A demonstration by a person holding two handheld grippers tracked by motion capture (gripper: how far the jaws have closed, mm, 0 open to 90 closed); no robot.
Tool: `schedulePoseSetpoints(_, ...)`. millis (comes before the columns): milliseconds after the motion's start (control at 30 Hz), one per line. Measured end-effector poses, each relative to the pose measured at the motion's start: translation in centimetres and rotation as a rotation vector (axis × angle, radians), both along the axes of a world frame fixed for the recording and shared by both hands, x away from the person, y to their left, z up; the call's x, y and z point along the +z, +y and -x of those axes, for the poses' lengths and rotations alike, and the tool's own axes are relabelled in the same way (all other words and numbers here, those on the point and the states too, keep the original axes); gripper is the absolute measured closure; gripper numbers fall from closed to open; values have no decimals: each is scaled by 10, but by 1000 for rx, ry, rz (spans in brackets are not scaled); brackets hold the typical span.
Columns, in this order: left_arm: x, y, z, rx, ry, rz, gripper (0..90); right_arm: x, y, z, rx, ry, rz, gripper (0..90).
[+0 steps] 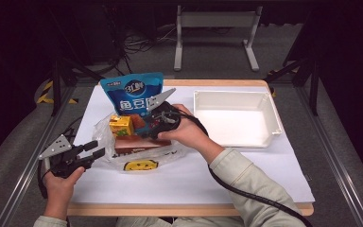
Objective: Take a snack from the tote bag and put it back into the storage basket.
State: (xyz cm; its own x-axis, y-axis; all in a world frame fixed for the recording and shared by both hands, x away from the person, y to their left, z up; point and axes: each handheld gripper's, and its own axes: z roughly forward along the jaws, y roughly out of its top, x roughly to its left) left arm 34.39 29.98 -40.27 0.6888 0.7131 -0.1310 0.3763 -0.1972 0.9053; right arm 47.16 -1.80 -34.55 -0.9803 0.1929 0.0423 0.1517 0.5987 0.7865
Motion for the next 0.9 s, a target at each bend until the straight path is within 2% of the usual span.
schedulePoseSetpoints(267,0,0,0,-11,1,2,522,-13,13,-7,25,33,57,291)
schedulePoseSetpoints(900,0,-3,-2,-22,0,-5,522,-32,34,-6,65,16,191,264)
